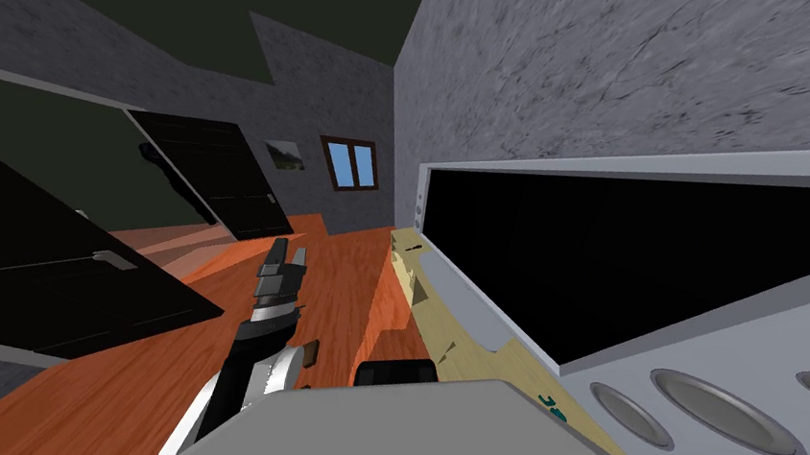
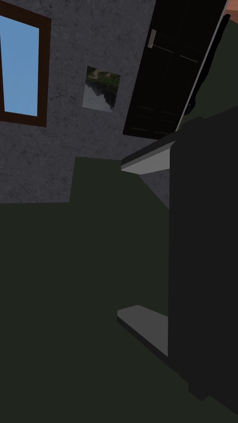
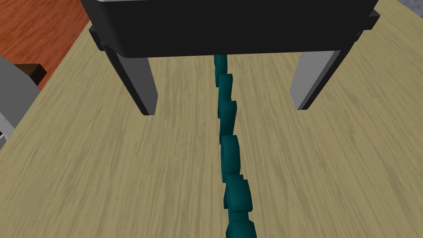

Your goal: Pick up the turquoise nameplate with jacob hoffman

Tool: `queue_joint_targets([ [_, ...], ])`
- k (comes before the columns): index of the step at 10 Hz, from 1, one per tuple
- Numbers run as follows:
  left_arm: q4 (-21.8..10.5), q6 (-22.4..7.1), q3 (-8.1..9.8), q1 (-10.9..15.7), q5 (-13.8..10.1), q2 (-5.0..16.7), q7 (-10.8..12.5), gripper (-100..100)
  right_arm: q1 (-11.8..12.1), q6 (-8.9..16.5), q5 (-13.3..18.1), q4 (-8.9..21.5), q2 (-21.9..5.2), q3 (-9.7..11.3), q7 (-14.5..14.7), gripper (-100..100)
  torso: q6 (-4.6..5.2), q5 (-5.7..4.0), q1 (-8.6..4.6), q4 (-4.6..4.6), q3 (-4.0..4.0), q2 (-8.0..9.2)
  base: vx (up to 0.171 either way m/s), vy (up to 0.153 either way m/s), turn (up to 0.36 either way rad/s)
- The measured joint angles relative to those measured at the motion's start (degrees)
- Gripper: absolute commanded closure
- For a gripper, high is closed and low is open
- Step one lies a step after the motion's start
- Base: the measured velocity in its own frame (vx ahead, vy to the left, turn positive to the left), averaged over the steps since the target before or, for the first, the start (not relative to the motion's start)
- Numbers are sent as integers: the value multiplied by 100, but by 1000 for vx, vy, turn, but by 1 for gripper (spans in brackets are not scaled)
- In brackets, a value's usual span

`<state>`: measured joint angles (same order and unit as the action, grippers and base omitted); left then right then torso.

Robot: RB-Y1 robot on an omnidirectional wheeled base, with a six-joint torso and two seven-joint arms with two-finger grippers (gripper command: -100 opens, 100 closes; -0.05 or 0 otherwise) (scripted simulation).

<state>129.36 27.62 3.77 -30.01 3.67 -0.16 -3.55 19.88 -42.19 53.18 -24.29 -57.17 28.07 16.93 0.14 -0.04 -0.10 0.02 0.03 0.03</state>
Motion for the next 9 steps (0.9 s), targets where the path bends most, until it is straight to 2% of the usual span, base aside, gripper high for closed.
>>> queue_joint_targets([
  [1,0,0,0,0,0,0,0,0,44,64,0,-81,12,12,-24,-100,1,2,6,-1,-1,-3,0,0,0],
  [2,0,0,0,0,0,0,0,0,50,80,0,-96,12,14,-36,100,1,3,9,-1,-3,-5,0,0,0],
  [6,0,0,0,0,0,0,0,0,50,75,1,-95,10,15,-34,100,2,2,10,-1,-2,-5,0,0,0],
  [7,0,0,0,0,0,0,0,0,50,74,1,-95,11,15,-34,0,2,2,10,0,-2,-5,0,0,0],
  [8,0,0,0,0,0,0,0,0,50,74,1,-95,10,15,-34,100,2,2,10,0,-2,-5,17,19,-75],
  [9,0,0,0,-1,0,0,0,0,58,9,0,-102,-67,-9,-30,100,5,7,16,-1,-4,-8,20,34,-90],
])
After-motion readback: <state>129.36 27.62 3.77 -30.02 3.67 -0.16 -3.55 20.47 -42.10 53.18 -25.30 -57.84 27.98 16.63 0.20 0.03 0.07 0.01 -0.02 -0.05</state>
